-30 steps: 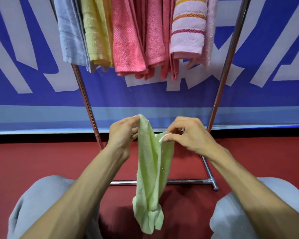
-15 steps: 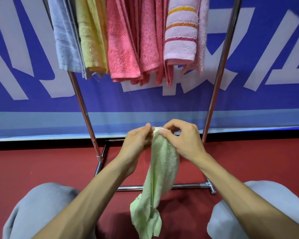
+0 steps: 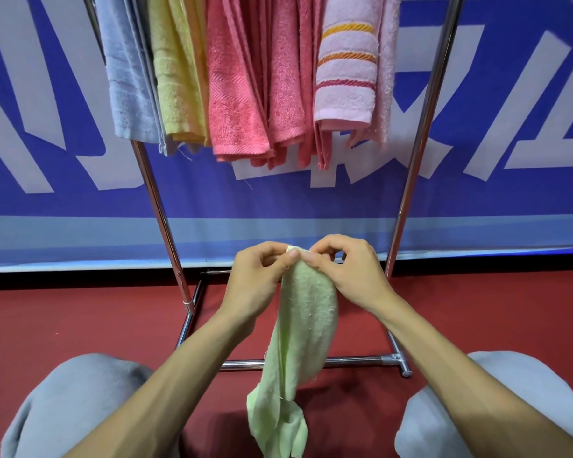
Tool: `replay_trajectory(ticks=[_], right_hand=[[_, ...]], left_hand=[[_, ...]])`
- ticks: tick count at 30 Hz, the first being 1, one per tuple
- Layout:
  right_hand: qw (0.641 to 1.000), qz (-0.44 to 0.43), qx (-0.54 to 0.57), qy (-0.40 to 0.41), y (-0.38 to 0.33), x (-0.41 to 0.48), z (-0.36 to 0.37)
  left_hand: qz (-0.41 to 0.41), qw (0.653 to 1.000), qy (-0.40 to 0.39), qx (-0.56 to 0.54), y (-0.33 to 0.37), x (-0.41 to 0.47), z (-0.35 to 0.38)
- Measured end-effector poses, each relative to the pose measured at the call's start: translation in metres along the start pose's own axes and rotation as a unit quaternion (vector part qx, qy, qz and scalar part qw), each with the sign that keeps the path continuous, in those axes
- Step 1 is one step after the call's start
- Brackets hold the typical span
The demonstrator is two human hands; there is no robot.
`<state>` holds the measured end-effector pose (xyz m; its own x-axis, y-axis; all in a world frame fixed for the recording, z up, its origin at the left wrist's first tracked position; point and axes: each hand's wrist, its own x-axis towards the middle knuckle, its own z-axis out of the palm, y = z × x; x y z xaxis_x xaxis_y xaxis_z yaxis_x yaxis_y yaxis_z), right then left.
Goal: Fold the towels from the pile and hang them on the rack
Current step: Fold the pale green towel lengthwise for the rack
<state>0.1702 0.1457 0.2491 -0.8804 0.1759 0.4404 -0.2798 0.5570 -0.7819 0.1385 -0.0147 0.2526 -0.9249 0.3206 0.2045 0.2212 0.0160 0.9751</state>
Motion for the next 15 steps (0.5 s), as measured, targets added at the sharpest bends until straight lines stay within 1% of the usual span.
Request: replay_trajectory(ticks=[2, 4, 6, 8, 9, 12, 13, 15], right_hand=[[1.000, 0.000, -0.001, -0.013, 0.000, 0.000, -0.001], [1.000, 0.002, -0.003, -0.018, 0.000, -0.001, 0.000], [1.000, 0.004, -0.004, -0.019, 0.000, -0.002, 0.001], [0.999, 0.004, 0.012, -0.039, 0.001, -0.001, -0.001], [0.997, 0.003, 0.028, -0.066, 0.002, 0.000, -0.002], [0.982, 0.003, 0.040, -0.185, 0.006, 0.002, -0.003], [0.977, 0.000, 0.031, -0.211, 0.007, 0.002, -0.003], [0.972, -0.005, 0.025, -0.232, 0.007, 0.000, -0.001]], left_hand=[[0.041, 0.997, -0.012, 0.067, 0.002, 0.000, 0.000], [0.083, 0.983, -0.019, 0.165, 0.001, -0.001, -0.001], [0.109, 0.969, -0.029, 0.220, 0.000, -0.001, -0.001], [0.123, 0.966, -0.051, 0.220, 0.002, -0.001, -0.004], [0.127, 0.967, -0.069, 0.210, 0.004, 0.000, -0.006], [0.126, 0.971, -0.117, 0.169, 0.010, 0.002, -0.013], [0.120, 0.974, -0.119, 0.154, 0.011, 0.003, -0.016], [0.109, 0.979, -0.109, 0.136, 0.012, 0.005, -0.022]])
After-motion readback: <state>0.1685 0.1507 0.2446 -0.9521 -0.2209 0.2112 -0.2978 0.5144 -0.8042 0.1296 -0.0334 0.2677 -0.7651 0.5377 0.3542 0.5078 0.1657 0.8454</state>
